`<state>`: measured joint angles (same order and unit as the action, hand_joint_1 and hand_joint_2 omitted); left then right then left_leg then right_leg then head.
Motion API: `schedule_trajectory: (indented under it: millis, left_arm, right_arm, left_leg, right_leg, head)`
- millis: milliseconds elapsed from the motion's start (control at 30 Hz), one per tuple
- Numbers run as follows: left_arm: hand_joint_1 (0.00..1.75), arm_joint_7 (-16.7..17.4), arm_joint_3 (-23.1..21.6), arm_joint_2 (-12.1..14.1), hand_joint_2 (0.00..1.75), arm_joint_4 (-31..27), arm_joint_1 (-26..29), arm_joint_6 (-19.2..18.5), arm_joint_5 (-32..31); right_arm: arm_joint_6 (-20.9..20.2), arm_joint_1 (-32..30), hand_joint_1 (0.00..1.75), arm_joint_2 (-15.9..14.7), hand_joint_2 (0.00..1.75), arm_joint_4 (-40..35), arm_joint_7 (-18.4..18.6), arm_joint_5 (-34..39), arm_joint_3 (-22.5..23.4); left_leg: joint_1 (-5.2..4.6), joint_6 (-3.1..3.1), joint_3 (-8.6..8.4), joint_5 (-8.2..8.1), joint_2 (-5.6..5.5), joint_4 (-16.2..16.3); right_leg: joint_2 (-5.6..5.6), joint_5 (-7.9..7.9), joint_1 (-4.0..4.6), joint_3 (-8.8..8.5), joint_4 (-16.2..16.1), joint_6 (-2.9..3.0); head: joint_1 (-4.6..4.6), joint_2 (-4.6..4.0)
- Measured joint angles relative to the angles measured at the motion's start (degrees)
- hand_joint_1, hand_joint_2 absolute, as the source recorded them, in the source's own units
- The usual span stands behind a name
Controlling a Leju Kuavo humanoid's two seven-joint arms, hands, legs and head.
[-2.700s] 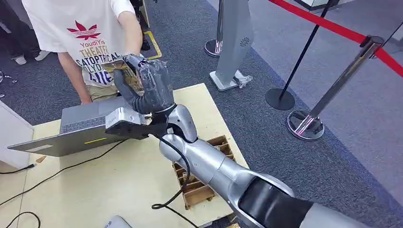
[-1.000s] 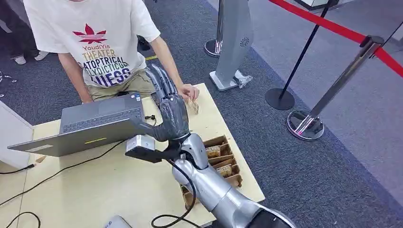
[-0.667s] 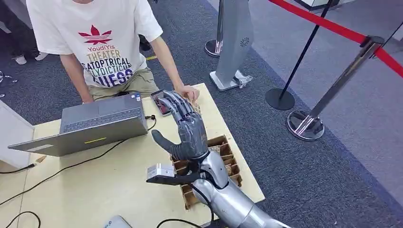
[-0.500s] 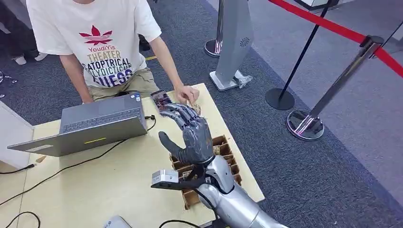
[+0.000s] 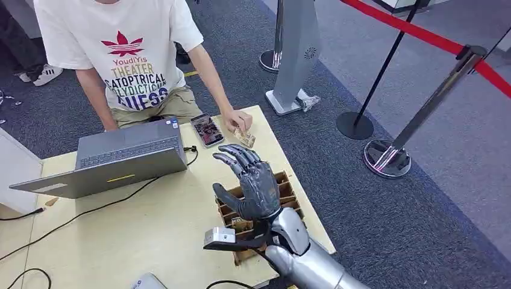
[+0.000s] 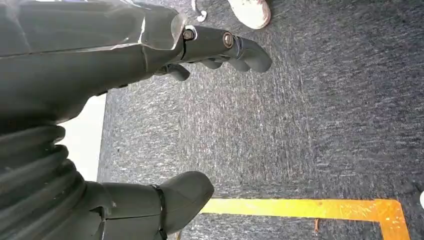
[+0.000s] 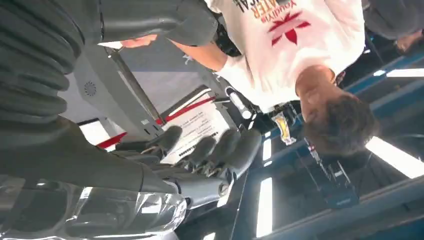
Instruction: Pass the card to the sensor for recognition and then transmit it.
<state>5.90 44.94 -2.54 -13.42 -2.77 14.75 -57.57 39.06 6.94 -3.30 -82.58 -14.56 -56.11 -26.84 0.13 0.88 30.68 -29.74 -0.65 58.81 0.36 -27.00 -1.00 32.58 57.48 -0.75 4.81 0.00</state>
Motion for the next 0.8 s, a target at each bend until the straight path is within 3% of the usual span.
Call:
schedule_trajectory:
  millis: [333, 567, 600, 800]
  left_arm:
    - [0.00, 0.00, 1.27, -0.15, 1.75, 0.00, 0.35, 0.07, 0.52]
    - [0.00, 0.00, 2.38, -0.17, 1.75, 0.00, 0.57, 0.15, 1.18]
    - [0.00, 0.00, 2.47, -0.17, 1.75, 0.00, 0.57, 0.18, 1.18]
    - [0.00, 0.00, 3.34, -0.24, 1.75, 0.00, 0.59, 0.35, 1.36]
  right_arm:
    - [0.00, -1.93, 0.79, -2.27, 1.75, 2.16, 1.00, -0.44, -1.22]
    - [0.00, -2.38, 0.73, -3.76, 1.75, 3.39, 1.77, -0.74, -1.84]
    - [0.00, -2.38, 0.66, -3.89, 1.75, 3.52, 1.81, -1.03, -1.86]
    - [0.00, -2.33, 0.70, -4.70, 1.75, 4.39, 2.97, -4.67, -2.20]
  left_leg:
    - [0.00, 0.00, -0.01, 0.00, 0.00, 0.00]
    - [0.00, 0.00, 0.00, 0.00, 0.00, 0.00]
    - [0.00, 0.00, 0.00, 0.00, 0.00, 0.00]
    - [0.00, 0.00, -0.01, 0.00, 0.00, 0.00]
  right_leg:
    - [0.00, 0.00, 0.00, 0.00, 0.00, 0.00]
    - [0.00, 0.00, 0.00, 0.00, 0.00, 0.00]
    - [0.00, 0.00, 0.00, 0.00, 0.00, 0.00]
    - [0.00, 0.00, 0.00, 0.00, 0.00, 0.00]
  head:
    - [0.00, 0.00]
    - [0.00, 0.00]
    - [0.00, 0.00]
    - [0.00, 0.00]
